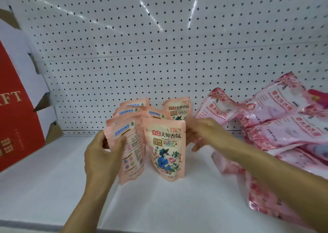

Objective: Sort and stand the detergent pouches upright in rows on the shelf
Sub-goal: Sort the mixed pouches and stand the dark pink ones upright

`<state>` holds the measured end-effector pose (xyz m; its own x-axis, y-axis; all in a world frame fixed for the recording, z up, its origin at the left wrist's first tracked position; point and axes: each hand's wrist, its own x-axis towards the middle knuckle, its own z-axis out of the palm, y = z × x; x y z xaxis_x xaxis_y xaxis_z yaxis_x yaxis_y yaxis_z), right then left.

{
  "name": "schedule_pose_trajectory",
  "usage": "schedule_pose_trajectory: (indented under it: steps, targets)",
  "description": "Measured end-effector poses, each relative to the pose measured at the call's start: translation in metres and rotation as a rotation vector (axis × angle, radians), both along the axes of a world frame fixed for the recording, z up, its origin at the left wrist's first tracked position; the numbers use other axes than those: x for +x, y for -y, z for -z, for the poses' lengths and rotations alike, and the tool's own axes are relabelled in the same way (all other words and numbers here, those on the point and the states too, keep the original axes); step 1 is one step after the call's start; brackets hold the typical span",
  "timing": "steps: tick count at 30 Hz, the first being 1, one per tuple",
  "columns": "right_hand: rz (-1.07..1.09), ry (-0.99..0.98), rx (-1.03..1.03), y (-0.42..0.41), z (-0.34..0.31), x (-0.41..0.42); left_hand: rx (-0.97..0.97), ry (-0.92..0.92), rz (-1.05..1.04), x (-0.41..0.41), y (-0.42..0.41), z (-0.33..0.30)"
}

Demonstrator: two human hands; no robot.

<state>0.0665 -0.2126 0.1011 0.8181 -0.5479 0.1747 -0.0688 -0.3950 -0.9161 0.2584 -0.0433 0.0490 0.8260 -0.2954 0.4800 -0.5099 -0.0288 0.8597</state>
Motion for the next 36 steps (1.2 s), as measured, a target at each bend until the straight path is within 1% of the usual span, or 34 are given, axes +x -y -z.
schedule_pose_trajectory:
  steps: [2, 3, 4, 5, 6, 7, 10, 11, 13, 15, 17, 19, 21, 23, 25, 30, 34, 36]
  targets:
    - [0.187, 0.152, -0.095, 0.021, -0.016, -0.008, 0.01, 0.012, -0.017, 0.0, -0.001, -0.001]
    - [0.321, 0.224, -0.216, 0.038, -0.022, -0.011, 0.004, 0.035, -0.039, -0.002, -0.002, -0.002]
    - [0.467, 0.239, -0.374, 0.057, -0.027, -0.015, -0.016, 0.081, -0.079, -0.004, -0.003, -0.004]
    - [0.594, 0.195, -0.53, 0.077, -0.029, -0.019, -0.042, 0.153, -0.129, -0.006, -0.005, -0.006]
    - [0.679, 0.102, -0.647, 0.097, -0.03, -0.022, -0.07, 0.244, -0.172, -0.009, -0.007, -0.01]
    - [0.722, -0.032, -0.703, 0.116, -0.029, -0.025, -0.094, 0.332, -0.195, -0.013, -0.008, -0.015]
    - [0.687, -0.399, -0.67, 0.147, -0.024, -0.029, -0.092, 0.535, -0.118, -0.027, -0.001, -0.031]
    - [0.664, -0.445, -0.67, 0.15, -0.023, -0.028, -0.063, 0.587, -0.064, -0.031, 0.004, -0.035]
    - [0.645, -0.41, -0.706, 0.15, -0.024, -0.025, 0.025, 0.641, 0.057, -0.04, 0.015, -0.043]
    - [0.621, -0.301, -0.747, 0.139, -0.033, -0.017, 0.148, 0.652, 0.161, -0.045, 0.025, -0.048]
    - [0.596, -0.249, -0.861, 0.123, -0.046, -0.005, 0.283, 0.708, 0.222, -0.047, 0.033, -0.05]
    - [0.539, -0.309, -1.004, 0.106, -0.059, 0.01, 0.42, 0.78, 0.239, -0.046, 0.041, -0.054]
    - [0.477, -0.347, -1.081, 0.095, -0.066, 0.022, 0.518, 0.792, 0.199, -0.044, 0.043, -0.058]
    - [0.456, -0.331, -1.084, 0.089, -0.07, 0.033, 0.522, 0.786, 0.135, -0.04, 0.042, -0.06]
    - [0.443, -0.292, -1.069, 0.083, -0.071, 0.043, 0.501, 0.84, 0.049, -0.035, 0.041, -0.058]
    - [0.444, -0.27, -1.06, 0.066, -0.065, 0.063, 0.564, 0.898, -0.069, -0.025, 0.04, -0.056]
    - [0.446, -0.205, -0.894, 0.057, -0.063, 0.057, 0.619, 0.961, -0.132, -0.023, 0.038, -0.053]
    - [0.405, -0.13, -0.76, 0.055, -0.059, 0.046, 0.587, 1.012, -0.145, -0.023, 0.038, -0.051]
